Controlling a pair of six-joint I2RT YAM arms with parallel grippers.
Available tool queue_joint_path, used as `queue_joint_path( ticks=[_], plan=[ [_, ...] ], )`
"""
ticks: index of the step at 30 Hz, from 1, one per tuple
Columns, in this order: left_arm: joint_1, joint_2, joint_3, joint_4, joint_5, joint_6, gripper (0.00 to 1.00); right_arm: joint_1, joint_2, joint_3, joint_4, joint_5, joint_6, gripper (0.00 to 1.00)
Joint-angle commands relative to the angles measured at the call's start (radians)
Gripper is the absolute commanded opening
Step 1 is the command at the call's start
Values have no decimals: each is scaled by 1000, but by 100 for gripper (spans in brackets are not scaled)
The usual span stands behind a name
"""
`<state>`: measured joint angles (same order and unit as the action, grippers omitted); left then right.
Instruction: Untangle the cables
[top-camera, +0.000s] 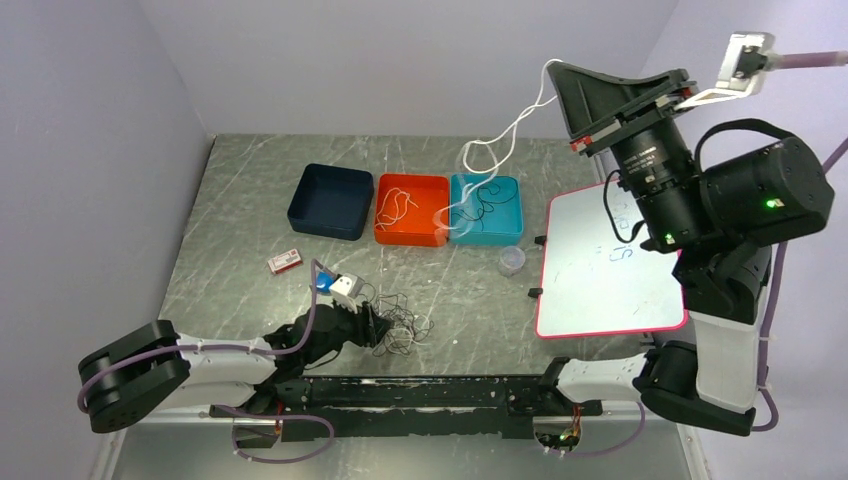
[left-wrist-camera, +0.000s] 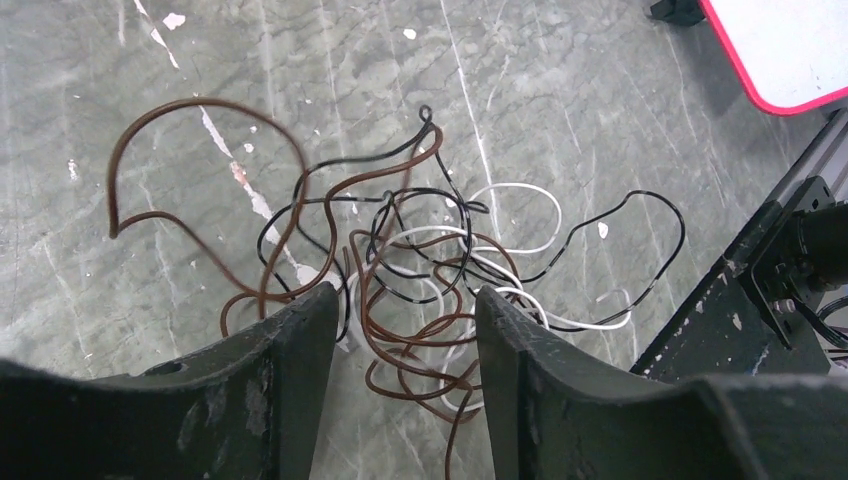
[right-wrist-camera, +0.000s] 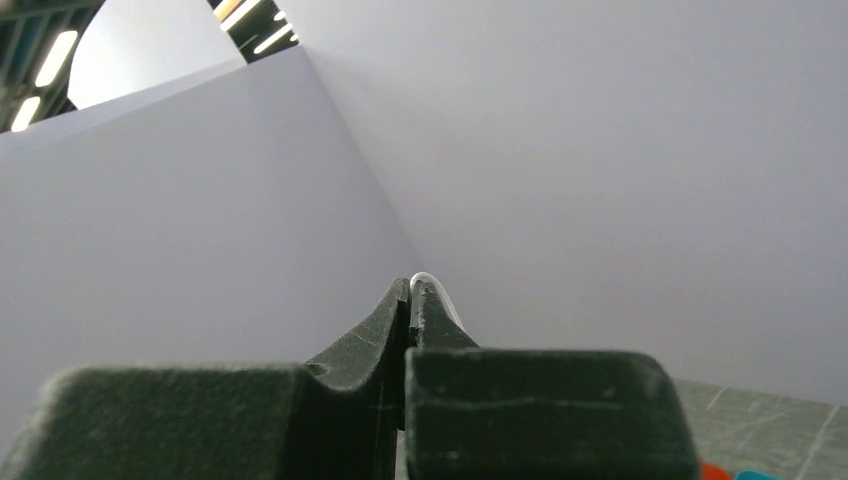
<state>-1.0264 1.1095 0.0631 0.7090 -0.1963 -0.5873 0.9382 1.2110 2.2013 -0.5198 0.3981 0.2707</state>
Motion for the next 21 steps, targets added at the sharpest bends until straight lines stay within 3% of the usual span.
queue_joint_path(
  ticks=[1, 7, 14, 21],
  plan=[
    [4, -13, -8, -7, -22, -9, 59, 4, -14, 23, 32, 54, -47, 0],
    [5, -25, -6, -17, -19, -15, 59, 5, -26, -10, 26, 80, -57, 0],
    [5, -110, 33, -142, -35, -24, 61, 4, 10, -62, -10, 125, -131, 0],
    [5, -280, 103, -388, -88, -54, 84, 5, 44, -144, 32, 166, -222, 0]
  ],
)
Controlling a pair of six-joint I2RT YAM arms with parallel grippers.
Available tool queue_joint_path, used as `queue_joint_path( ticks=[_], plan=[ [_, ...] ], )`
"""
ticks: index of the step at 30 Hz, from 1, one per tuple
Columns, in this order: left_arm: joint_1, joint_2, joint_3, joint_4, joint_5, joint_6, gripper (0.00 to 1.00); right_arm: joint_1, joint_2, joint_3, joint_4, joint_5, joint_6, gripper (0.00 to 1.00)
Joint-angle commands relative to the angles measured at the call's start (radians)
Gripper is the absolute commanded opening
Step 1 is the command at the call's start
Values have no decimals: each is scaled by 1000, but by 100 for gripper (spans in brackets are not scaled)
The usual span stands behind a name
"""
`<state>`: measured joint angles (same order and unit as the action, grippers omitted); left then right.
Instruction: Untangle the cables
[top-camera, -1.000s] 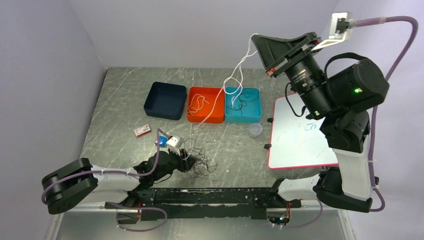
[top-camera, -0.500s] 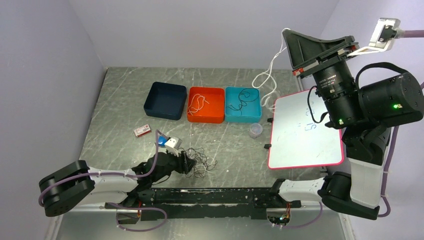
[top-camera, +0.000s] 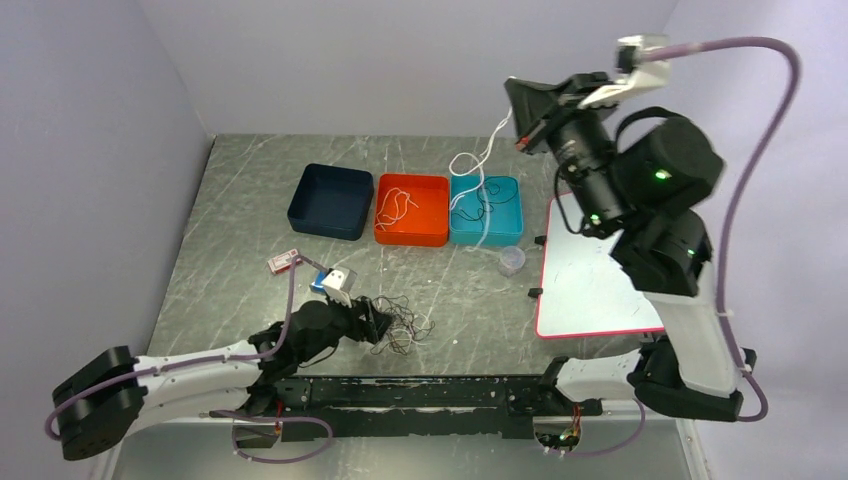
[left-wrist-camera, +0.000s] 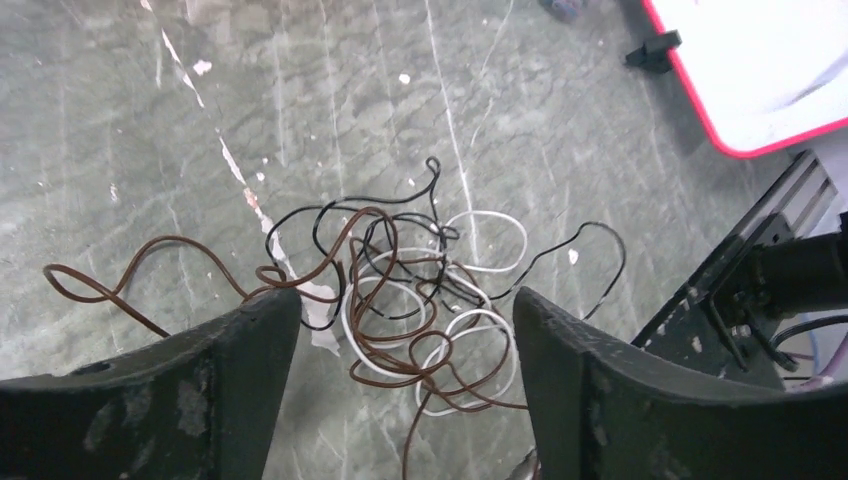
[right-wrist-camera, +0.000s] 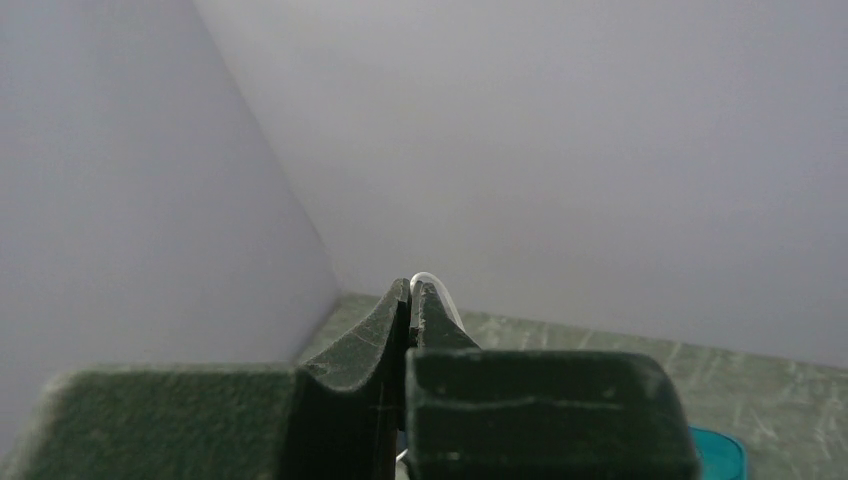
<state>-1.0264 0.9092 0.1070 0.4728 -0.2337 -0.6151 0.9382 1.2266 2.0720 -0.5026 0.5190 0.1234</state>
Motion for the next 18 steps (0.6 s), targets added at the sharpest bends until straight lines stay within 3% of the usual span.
queue_joint_path(
  ticks=[1, 4, 14, 18],
  plan=[
    [5, -105, 68, -183, -57, -28, 88, 4, 40, -15, 17, 49, -83, 0],
    [5, -173, 93, -267, -73, -35, 96, 5, 85, -15, 33, 55, -112, 0],
    [5, -267, 113, -409, -103, -61, 95, -8, 267, 64, 142, -3, -172, 0],
    [5, -281, 114, -423, -104, -68, 95, -71, 362, 127, 140, -65, -161, 0]
  ],
)
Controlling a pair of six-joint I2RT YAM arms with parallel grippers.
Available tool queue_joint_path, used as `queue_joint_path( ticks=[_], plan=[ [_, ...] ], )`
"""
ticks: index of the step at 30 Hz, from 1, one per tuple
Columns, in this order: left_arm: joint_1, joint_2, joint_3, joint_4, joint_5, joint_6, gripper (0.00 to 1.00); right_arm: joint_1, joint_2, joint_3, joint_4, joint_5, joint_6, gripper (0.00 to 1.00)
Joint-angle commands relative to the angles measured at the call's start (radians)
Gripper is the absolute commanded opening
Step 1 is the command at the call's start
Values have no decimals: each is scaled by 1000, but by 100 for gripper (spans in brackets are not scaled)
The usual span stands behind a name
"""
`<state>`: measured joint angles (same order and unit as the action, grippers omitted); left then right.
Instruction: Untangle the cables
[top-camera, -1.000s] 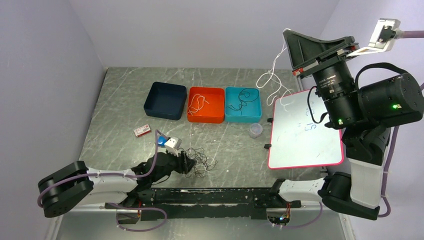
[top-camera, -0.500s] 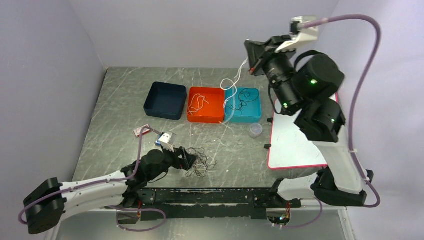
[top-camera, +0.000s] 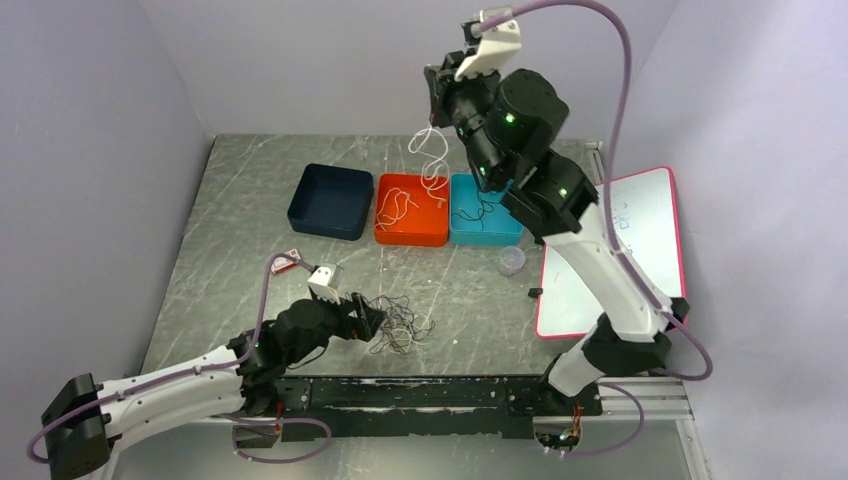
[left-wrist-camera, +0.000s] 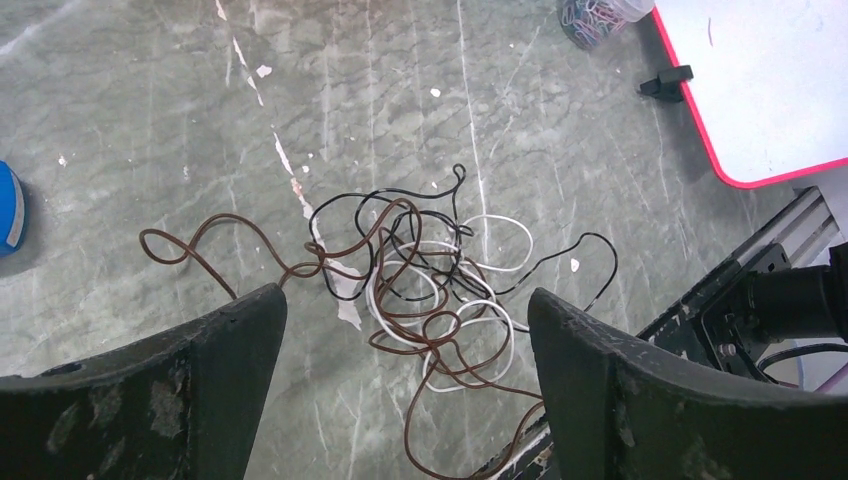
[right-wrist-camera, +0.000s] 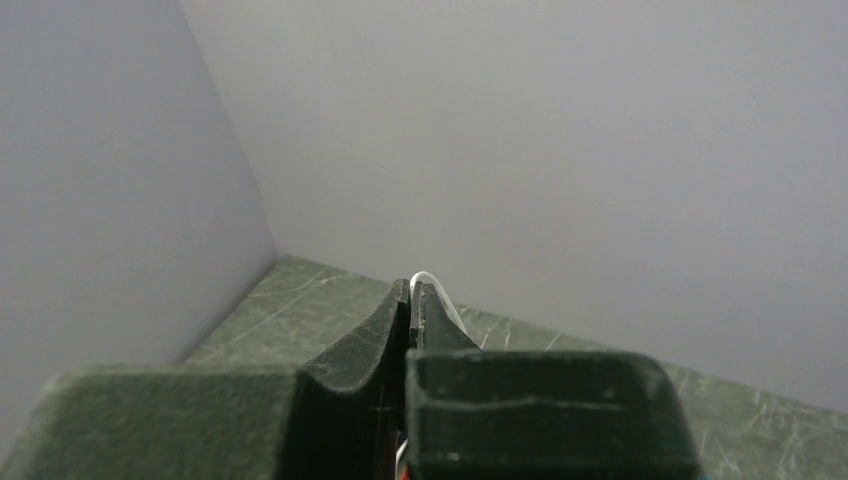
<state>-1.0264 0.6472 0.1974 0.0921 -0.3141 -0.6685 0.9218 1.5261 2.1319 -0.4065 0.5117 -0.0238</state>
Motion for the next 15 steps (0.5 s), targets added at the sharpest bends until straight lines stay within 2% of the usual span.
queue_joint_path(
  ticks=[1, 6, 10, 15],
  plan=[
    [5, -20, 25, -46, -23, -16, 94, -86, 83, 79, 39, -87, 3, 0],
    [5, -30, 32, -69, -26, -16, 94, -258, 156, 46, 37, -310, 127, 0],
    [5, -41, 34, -85, -31, -17, 94, -291, 168, -48, 83, -362, 144, 0],
    [5, -49, 32, -100, -42, -18, 94, -312, 193, -68, 89, -397, 166, 0]
  ],
)
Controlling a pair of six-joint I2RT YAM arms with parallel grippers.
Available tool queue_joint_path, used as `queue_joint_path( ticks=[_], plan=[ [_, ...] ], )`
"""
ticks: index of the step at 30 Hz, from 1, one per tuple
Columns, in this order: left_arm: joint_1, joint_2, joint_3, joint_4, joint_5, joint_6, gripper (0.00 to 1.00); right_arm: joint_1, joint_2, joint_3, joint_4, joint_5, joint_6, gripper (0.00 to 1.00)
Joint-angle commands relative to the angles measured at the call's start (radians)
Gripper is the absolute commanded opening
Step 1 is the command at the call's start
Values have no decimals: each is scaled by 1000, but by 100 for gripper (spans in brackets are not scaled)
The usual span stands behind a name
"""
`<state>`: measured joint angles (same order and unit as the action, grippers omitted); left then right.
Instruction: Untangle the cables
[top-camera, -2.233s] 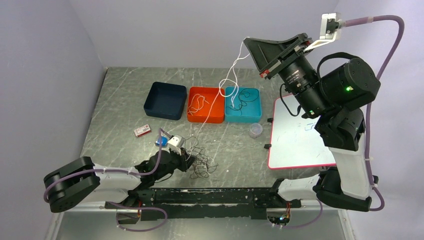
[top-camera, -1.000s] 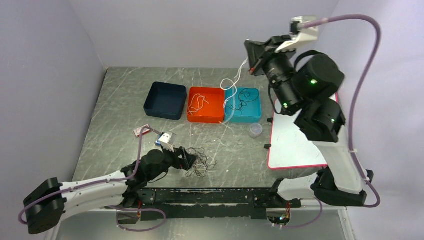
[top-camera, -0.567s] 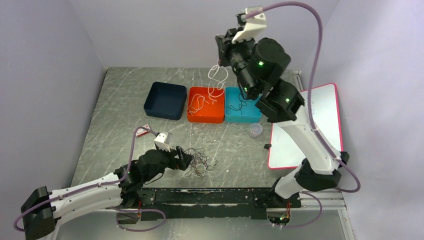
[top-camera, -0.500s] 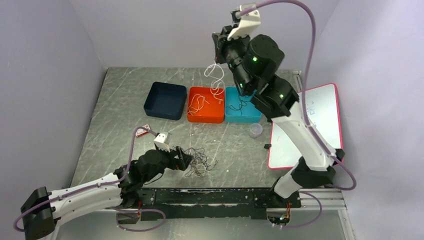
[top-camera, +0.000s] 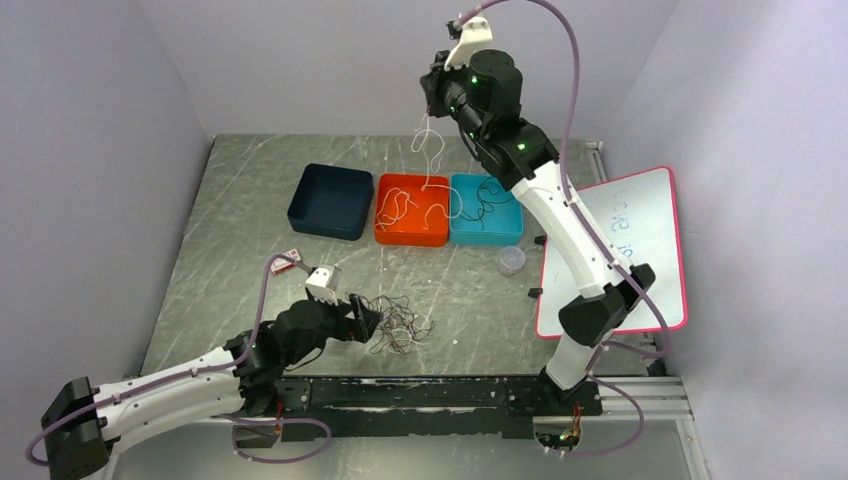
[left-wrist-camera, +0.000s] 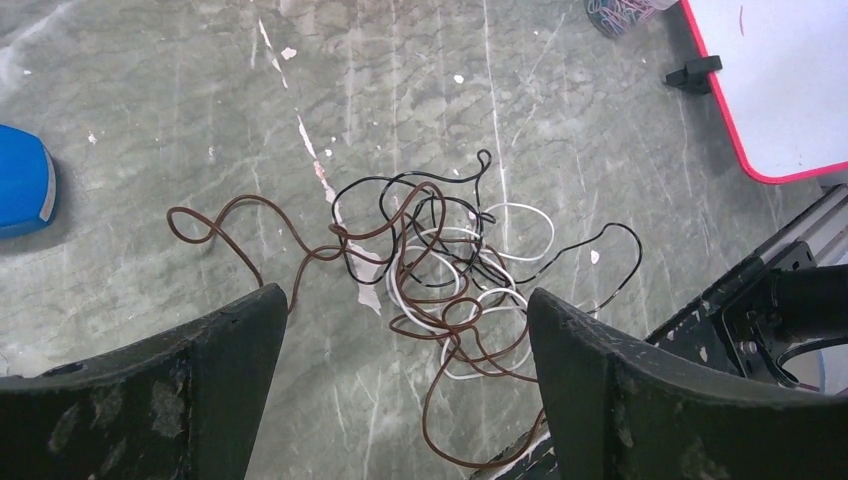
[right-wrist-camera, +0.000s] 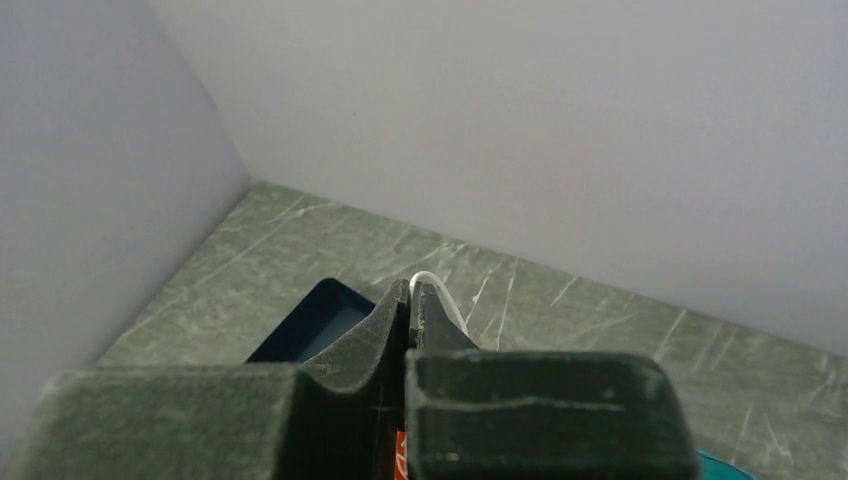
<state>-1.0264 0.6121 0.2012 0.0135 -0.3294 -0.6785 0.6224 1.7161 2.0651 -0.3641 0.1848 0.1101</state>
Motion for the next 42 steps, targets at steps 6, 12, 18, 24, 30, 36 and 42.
queue_joint_path(
  ticks=[6, 12, 18, 24, 30, 36, 42],
  plan=[
    [5, -15, 17, -13, -18, -15, 94, -26, 16, -35, 39, -108, 53, 0],
    [5, 2, 20, -10, -10, -24, 95, -37, 26, -87, 34, -148, 76, 0],
    [5, -4, 27, -30, -14, -30, 96, -46, 50, -166, 26, -144, 92, 0],
    [5, -13, 20, -20, 6, -40, 97, -56, 79, -237, 50, -151, 97, 0],
    [5, -8, 30, -53, -4, -62, 98, -76, 141, -296, 53, -188, 121, 0],
    [5, -30, 78, -134, -25, -75, 99, -90, 215, -336, 56, -266, 122, 0],
    [5, -38, 107, -178, -44, -78, 100, -92, 294, -331, 4, -281, 82, 3]
  ],
)
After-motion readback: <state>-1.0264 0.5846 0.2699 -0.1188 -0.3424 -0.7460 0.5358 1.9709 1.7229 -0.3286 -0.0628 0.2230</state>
